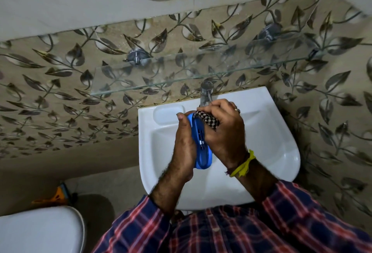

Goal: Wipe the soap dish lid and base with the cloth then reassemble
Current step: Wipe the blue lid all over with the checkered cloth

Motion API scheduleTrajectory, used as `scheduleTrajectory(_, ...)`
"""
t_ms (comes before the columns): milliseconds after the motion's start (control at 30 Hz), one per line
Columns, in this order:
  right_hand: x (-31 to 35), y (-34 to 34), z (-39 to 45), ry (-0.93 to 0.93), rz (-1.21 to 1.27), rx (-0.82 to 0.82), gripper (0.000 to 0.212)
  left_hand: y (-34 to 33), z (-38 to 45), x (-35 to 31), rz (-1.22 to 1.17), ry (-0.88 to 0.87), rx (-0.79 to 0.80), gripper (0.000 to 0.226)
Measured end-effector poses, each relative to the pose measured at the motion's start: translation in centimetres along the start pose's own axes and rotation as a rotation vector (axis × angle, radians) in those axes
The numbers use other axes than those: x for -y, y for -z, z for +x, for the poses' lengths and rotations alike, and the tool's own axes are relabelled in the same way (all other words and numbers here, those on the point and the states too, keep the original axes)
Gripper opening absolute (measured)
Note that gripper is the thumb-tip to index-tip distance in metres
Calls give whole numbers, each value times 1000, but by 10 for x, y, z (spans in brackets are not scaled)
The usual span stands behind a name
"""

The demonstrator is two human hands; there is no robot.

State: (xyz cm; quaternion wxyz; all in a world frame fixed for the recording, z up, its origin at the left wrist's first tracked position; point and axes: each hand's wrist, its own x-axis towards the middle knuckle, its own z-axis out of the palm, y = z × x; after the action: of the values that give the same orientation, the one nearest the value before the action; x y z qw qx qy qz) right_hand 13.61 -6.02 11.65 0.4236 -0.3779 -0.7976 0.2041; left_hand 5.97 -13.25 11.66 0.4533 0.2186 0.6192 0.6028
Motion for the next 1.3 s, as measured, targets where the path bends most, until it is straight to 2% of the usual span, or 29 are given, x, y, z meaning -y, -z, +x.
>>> scheduleTrajectory(200, -12, -2, 1, 63, -179, 0, 24, 6, 4, -5, 8, -96, -23, 65)
scheduleTrajectory(300, -17, -2, -7, 36, -207, 98, 30, 9, 6, -3, 3, -110, -44, 50)
scheduleTrajectory(433, -15, -1, -17, 43, -264, 193, 25, 11, 8, 2, -42, -124, -84, 39)
scheduleTrajectory(533, -16, 1, -23, 64, -294, 262, 22, 14, 12, 1, -75, -143, -150, 41)
scheduleTrajectory(667, -19, 5, -46, 133, -304, 454, 23, 19, 22, 3, -35, -148, -198, 52)
scheduleTrajectory(733, -24, 7, -50, 37, -234, 482, 18, 20, 23, 3, -6, -90, -212, 62)
scheduleTrajectory(767, -27, 8, -48, -63, -129, 438, 12, 21, 22, 1, -18, -39, -214, 71)
scheduleTrajectory(833, -31, 13, -38, -332, 150, 296, 16, 25, 24, 3, -110, 90, -175, 89)
scheduleTrajectory(867, -33, 16, -32, -465, 270, 258, 20, 27, 25, 5, -175, 151, -151, 91)
scheduleTrajectory(933, -37, 22, -26, -616, 419, 246, 18, 29, 26, 8, -257, 206, -122, 82)
scheduleTrajectory(1000, -38, 26, -27, -692, 530, 232, 11, 28, 28, 11, -234, 199, -133, 68)
scheduleTrajectory(1033, -37, 26, -29, -725, 595, 217, 10, 26, 28, 12, -185, 187, -164, 69)
scheduleTrajectory(1133, -36, 22, -33, -792, 679, 194, 12, 19, 23, 12, -29, 211, -202, 100)
scheduleTrajectory(1167, -36, 20, -33, -794, 680, 193, 13, 19, 22, 13, 41, 235, -215, 103)
scheduleTrajectory(1300, -34, 14, -33, -788, 691, 202, 16, 22, 22, 20, 117, 243, -168, 69)
